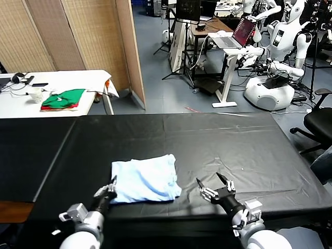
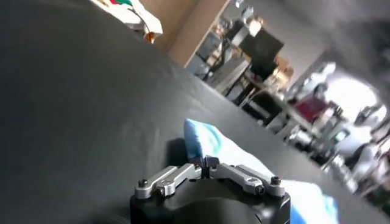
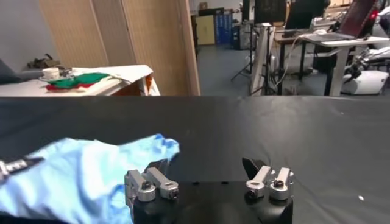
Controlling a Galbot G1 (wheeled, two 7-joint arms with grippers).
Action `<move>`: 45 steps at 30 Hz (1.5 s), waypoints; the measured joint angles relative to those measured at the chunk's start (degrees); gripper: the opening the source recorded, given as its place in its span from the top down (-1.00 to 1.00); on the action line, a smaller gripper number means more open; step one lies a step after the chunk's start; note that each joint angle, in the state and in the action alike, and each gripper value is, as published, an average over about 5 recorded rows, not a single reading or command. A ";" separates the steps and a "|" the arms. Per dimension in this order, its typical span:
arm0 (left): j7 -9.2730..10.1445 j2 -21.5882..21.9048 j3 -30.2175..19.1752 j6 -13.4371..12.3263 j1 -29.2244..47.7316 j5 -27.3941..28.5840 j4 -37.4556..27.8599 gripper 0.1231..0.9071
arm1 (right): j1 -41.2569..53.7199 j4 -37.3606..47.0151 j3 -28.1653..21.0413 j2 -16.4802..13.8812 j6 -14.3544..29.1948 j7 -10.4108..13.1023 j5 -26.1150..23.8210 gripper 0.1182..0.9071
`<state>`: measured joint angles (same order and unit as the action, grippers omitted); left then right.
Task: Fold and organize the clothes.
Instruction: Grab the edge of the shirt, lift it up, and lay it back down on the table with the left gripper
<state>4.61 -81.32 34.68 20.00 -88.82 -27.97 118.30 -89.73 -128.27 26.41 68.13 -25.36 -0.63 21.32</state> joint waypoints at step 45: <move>1.67 6.30 -14.95 0.89 6.85 4.36 3.02 0.88 | 0.25 0.76 -4.45 3.13 -5.84 0.21 11.75 -1.00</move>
<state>6.28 -75.01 19.72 20.89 -81.96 -23.61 121.32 -89.47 -127.51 21.96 71.26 -31.20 -0.42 33.06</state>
